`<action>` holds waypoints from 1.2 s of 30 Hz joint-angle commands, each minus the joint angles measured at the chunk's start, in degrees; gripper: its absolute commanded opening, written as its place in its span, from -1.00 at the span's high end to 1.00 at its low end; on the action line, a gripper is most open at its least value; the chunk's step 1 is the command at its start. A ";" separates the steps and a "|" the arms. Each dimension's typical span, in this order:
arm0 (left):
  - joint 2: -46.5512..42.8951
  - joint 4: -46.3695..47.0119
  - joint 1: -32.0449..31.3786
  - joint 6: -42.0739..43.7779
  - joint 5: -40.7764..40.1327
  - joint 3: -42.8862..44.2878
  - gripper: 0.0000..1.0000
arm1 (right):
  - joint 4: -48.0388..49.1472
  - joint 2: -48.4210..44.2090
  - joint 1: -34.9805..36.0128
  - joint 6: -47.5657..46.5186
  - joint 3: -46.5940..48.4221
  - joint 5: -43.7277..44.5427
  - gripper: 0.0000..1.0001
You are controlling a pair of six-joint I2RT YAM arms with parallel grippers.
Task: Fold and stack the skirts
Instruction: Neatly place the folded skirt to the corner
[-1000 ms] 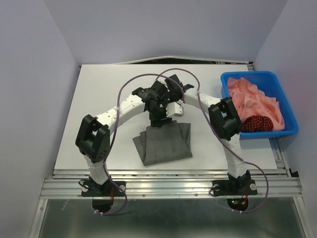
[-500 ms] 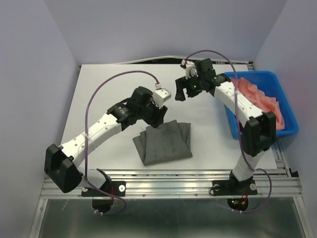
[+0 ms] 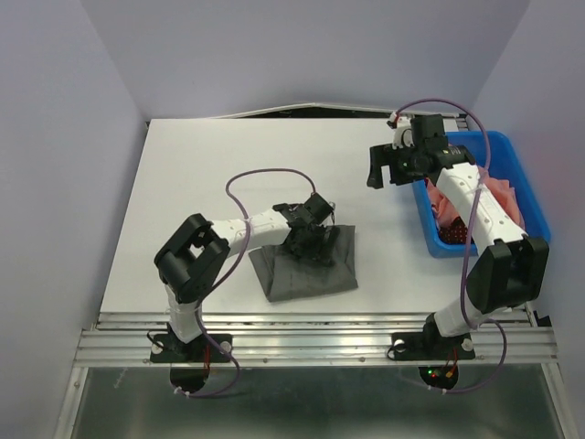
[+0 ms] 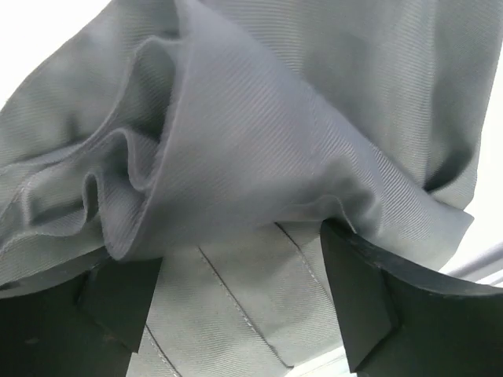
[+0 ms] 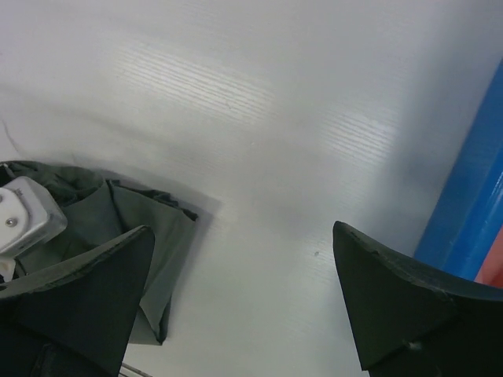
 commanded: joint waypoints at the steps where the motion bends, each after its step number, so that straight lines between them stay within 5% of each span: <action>1: 6.90 -1.21 2.09 -1.73 -3.45 1.81 -0.97 | 0.01 -0.13 -1.58 -0.96 -0.05 -0.53 -1.00; 7: 6.56 -2.69 8.58 8.19 -2.67 2.61 -0.97 | -0.08 0.84 -2.11 -2.90 -0.93 -1.84 -1.00; 13: 12.71 -16.47 11.75 24.44 -15.14 13.67 -0.97 | 0.01 0.66 -2.11 -2.63 -3.30 -4.30 -1.00; 20: 7.62 -13.96 28.62 44.28 -5.84 9.65 -0.97 | 0.01 -0.30 -2.11 -2.37 -4.45 -4.83 -1.00; 27: 9.98 -12.28 42.69 61.81 -4.95 6.48 -0.89 | 0.01 -1.97 -2.11 -1.67 -5.24 -3.16 -1.00; 36: 21.58 -18.43 52.98 74.39 -0.47 24.12 -0.75 | 0.27 -2.33 -2.11 -0.97 -6.73 -2.55 -1.00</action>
